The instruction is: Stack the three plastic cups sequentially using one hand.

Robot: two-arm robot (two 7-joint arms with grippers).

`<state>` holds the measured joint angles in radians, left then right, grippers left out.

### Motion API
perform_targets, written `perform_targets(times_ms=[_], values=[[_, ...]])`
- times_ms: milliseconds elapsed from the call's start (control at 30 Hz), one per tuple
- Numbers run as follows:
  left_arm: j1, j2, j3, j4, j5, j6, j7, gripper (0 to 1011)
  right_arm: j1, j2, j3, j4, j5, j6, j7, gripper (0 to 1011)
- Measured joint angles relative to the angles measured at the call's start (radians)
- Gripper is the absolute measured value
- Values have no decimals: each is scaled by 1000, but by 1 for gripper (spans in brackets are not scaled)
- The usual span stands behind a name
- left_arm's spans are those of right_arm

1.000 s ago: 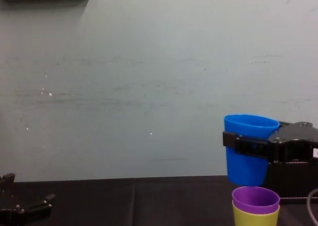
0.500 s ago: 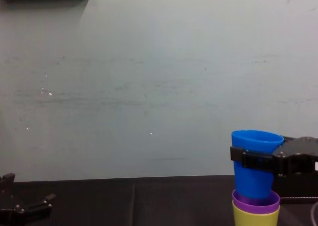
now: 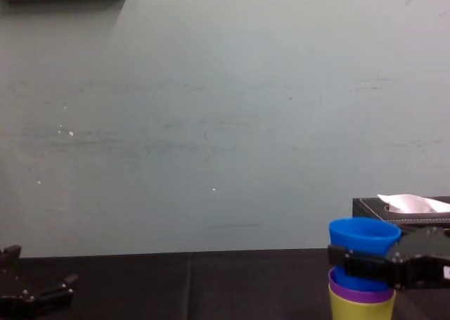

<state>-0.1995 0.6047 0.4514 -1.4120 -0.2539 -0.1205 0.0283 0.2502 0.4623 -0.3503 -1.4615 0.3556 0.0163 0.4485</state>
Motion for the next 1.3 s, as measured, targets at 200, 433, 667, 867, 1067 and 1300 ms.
perform_targets(times_ms=[200,433,667,867,1067,1300], values=[[0,0,0,0,0,0,0,1011,4,-8,-13,31,-19,-6,3,735],[0,0,0,0,0,0,0,1011,3,-10,-14,35,-40,-10,0,735],[0,0,0,0,0,0,0,1011,3,-9,-14,35,-39,-9,-1,734],[0,0,0,0,0,0,0,1011,3,-9,-14,34,-37,-9,-1,834],[0,0,0,0,0,0,0,1011,3,-9,-14,34,-35,-9,0,974],[0,0,0,0,0,0,0,1012,-1,-10,-9,30,-33,-13,0,1003]])
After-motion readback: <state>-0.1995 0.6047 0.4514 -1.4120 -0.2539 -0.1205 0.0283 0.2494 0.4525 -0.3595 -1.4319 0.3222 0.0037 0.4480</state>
